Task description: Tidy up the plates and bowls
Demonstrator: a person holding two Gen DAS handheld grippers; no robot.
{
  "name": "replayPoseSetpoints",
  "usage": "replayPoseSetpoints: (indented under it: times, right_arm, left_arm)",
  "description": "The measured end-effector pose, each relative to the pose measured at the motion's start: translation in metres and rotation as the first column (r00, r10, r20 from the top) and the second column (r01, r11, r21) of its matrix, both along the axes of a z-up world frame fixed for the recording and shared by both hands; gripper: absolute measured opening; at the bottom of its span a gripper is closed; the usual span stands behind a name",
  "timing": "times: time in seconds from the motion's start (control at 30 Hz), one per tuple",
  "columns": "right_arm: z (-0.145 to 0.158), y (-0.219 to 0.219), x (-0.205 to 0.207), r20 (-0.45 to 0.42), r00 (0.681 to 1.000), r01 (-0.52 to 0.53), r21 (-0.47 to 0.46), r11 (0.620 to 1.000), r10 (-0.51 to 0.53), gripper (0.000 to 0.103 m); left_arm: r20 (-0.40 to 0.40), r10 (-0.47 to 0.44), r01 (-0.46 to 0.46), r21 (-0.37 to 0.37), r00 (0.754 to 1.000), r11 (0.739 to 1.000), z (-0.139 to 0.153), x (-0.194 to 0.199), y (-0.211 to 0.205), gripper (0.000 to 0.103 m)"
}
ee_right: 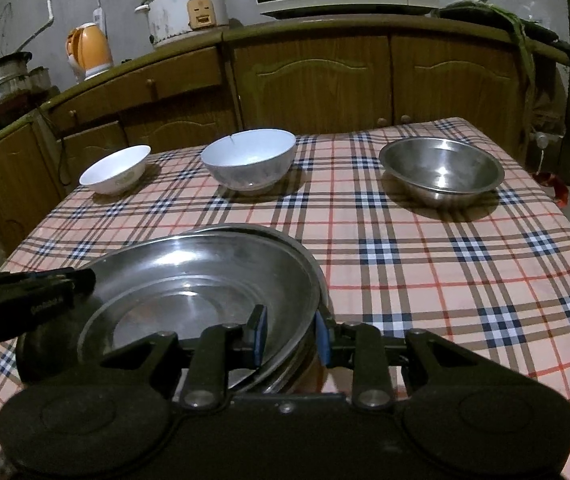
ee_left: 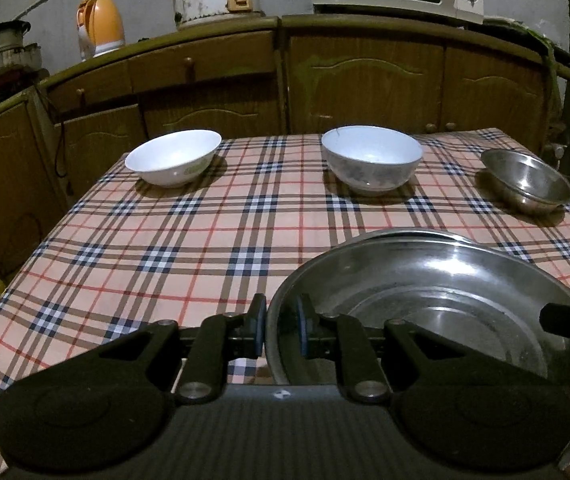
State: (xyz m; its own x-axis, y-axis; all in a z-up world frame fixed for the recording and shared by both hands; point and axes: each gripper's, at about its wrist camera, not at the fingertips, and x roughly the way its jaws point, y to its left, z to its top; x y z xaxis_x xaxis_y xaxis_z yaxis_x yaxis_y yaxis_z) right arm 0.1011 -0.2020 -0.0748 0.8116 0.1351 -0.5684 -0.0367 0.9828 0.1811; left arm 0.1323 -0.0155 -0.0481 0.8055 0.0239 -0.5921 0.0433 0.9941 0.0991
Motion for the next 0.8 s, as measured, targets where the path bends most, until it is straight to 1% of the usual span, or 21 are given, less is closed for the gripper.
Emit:
replayPoseSetpoints:
  times: [0.37, 0.53, 0.67, 0.7, 0.73, 0.8]
  right_arm:
    - [-0.011, 0.001, 0.013, -0.031, 1.0, 0.003, -0.018, 1.0, -0.004, 0.033]
    - [-0.013, 0.001, 0.015, -0.026, 1.0, 0.005, -0.032, 0.999, -0.006, 0.033]
    - [-0.014, 0.001, 0.018, -0.023, 1.0, 0.007, -0.04, 0.999, -0.008, 0.033]
    - [-0.013, 0.001, 0.019, -0.021, 1.0, 0.01, -0.045, 0.999, -0.011, 0.033]
    - [-0.013, 0.001, 0.02, -0.019, 1.0, 0.011, -0.05, 0.999, -0.012, 0.033]
    - [-0.013, 0.001, 0.022, -0.021, 1.0, 0.008, -0.049, 0.999, -0.009, 0.036]
  left_arm:
    - [-0.017, 0.003, -0.003, 0.005, 1.0, 1.0, -0.012, 0.01, -0.001, 0.017]
    - [-0.029, 0.004, -0.003, 0.007, 1.0, 1.0, -0.018, 0.012, -0.003, 0.018]
    - [-0.033, 0.001, -0.001, 0.004, 0.999, 1.0, -0.021, 0.014, -0.004, 0.02]
    - [-0.034, -0.003, 0.003, 0.004, 0.999, 1.0, -0.021, 0.015, -0.005, 0.023]
    - [-0.033, -0.004, 0.004, 0.005, 0.999, 1.0, -0.022, 0.016, -0.006, 0.023]
    - [-0.037, -0.001, 0.001, 0.007, 0.999, 1.0, -0.022, 0.016, -0.008, 0.024]
